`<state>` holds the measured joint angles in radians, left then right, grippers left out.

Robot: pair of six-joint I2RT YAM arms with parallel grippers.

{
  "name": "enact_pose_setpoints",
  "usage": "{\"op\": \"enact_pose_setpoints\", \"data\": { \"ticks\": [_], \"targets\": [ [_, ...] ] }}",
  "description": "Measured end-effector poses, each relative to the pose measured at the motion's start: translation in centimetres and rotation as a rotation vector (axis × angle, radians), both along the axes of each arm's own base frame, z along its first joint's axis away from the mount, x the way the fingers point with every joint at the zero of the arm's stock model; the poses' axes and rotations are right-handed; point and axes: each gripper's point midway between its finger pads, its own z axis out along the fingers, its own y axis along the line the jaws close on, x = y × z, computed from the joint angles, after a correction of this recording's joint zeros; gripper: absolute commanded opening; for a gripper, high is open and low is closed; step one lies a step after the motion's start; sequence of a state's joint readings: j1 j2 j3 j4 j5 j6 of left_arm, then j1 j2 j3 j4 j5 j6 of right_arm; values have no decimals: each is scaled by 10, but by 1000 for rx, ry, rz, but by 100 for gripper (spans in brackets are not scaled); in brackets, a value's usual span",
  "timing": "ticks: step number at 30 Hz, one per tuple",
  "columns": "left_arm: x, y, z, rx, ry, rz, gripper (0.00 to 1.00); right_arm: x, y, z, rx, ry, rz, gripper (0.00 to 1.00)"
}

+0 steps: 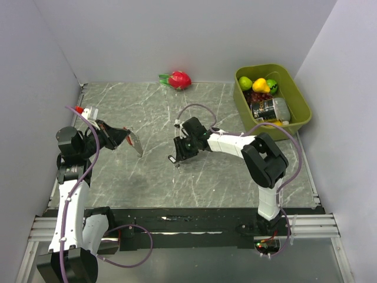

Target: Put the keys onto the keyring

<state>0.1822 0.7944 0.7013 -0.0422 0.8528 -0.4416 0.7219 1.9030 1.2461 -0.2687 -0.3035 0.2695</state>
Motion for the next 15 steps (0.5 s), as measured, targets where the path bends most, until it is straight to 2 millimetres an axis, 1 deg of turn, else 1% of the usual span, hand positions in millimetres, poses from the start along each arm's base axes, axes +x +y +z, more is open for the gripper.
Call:
{"op": "enact_pose_setpoints", "data": {
  "ticks": [3,6,9,11,14,15],
  "targets": [
    [0,0,0,0,0,0,1,1,-3,-11,11,59,-26,42],
    [0,0,0,0,0,0,1,0,-3,-10,36,90,-35,40],
    [0,0,0,0,0,0,1,-1,3,-8,69,105,-28,38],
    [0,0,0,0,0,0,1,-2,6,-10,82,120,-24,38],
    [0,0,0,0,0,0,1,-7,8,-20,88,164,-22,38],
    [0,0,0,0,0,0,1,-7,10,-19,92,169,-20,37]
  ]
}}
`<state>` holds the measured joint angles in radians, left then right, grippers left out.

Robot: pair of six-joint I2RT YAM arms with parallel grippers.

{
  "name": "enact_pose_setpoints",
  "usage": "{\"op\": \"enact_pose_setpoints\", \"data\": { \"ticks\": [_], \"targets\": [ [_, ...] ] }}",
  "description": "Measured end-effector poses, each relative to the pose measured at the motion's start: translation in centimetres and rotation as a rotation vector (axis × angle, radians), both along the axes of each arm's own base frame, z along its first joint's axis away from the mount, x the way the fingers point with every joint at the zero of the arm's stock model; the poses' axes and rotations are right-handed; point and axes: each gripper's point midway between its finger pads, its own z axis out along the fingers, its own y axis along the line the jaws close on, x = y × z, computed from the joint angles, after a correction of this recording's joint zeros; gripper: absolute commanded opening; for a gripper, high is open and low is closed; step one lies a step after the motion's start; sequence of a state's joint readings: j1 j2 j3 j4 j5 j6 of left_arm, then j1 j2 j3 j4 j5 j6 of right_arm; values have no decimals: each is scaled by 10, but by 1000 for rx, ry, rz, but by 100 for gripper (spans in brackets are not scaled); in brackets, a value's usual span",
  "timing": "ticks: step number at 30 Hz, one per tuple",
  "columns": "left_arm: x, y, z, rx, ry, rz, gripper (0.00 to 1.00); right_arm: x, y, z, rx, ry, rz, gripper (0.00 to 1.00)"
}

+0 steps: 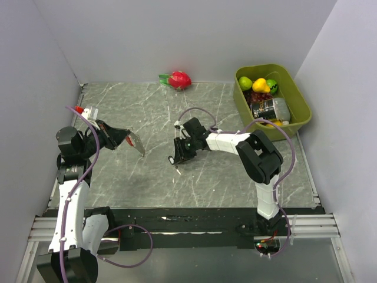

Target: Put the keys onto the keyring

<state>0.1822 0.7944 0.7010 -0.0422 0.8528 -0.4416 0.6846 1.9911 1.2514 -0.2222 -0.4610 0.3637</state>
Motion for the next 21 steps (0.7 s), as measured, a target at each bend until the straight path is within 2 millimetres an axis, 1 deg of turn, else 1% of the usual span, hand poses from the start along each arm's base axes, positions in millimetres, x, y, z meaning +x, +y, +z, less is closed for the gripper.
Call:
{"op": "enact_pose_setpoints", "data": {
  "ticks": [1,2,4,5,7,8,11,19,20,21],
  "targets": [
    [0,0,0,0,0,0,1,1,1,1,3,1,-1,36],
    [0,0,0,0,0,0,1,2,2,0,4,1,-2,30],
    [0,0,0,0,0,0,1,2,3,0,7,8,-7,23],
    [0,0,0,0,0,0,1,2,3,0,6,7,-5,17],
    [0,0,0,0,0,0,1,2,3,-1,6,10,-8,11],
    [0,0,0,0,0,0,1,2,3,-1,5,11,-8,7],
    [0,0,0,0,0,0,1,2,3,-1,5,11,-9,0],
    [0,0,0,0,0,0,1,2,2,2,4,1,-6,0],
    [0,0,0,0,0,0,1,3,2,3,6,-2,-4,2],
    [0,0,0,0,0,0,1,3,3,5,8,-6,-3,11]
  ]
}}
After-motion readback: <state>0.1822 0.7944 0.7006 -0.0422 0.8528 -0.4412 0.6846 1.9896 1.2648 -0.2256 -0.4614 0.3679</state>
